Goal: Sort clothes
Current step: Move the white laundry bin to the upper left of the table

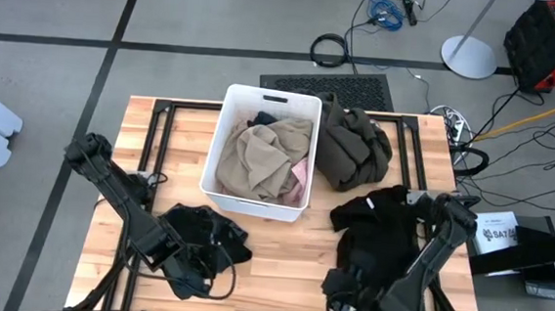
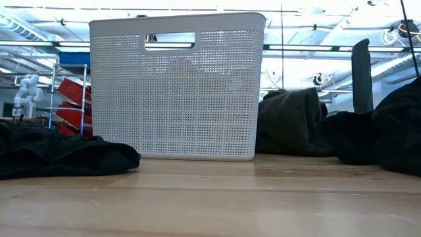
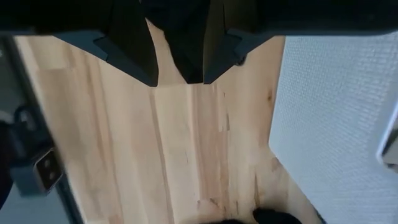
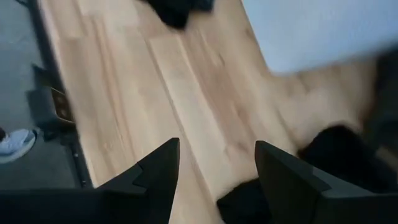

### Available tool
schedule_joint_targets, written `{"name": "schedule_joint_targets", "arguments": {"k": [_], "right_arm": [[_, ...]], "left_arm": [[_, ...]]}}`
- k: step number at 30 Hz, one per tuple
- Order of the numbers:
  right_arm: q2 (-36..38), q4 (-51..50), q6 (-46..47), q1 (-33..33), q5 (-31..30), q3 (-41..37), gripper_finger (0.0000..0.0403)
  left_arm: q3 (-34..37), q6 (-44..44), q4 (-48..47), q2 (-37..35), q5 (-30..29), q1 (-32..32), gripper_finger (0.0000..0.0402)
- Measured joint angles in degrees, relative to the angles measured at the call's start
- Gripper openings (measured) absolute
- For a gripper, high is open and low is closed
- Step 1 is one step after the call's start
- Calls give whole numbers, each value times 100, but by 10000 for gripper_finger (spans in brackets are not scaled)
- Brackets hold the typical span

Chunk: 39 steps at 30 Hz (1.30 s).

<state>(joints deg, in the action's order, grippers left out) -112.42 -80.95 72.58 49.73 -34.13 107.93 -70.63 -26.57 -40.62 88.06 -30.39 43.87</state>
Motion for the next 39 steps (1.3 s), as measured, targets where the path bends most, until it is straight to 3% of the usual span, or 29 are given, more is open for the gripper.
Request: {"name": "schedule_joint_targets", "arguments": {"k": [5,11,17,21,25,28,31,36,39], "right_arm": [[-2,237,1473,115,5,-1129,196],[20,-958,3689,-303,-58,-2005,196],[877,-519,2730,-1403,-55,-3101,196],[1601,-414,2163,-2195,-474,-3676,196],[2289,430,1244,-3015,-784,-4250,196],[2735,1330,296,-3609,-772,-4654,196],[2939,2143,-327,-4036,-536,-5019,196],[3038,2560,-427,-4268,-448,-5422,196],[3038,2789,-352,-4198,-143,-5524,196]], "left_arm": [[0,140,135,259,34,-158,136],[0,140,708,547,374,-388,136],[0,149,929,760,799,-463,136],[0,187,926,790,1028,-472,136],[1,451,894,790,1151,-461,136],[2,724,1030,790,906,-458,136],[4,1304,1927,790,495,-519,136],[2,2206,3180,790,544,-706,136],[2,2057,3327,790,-12,-845,136]]}}
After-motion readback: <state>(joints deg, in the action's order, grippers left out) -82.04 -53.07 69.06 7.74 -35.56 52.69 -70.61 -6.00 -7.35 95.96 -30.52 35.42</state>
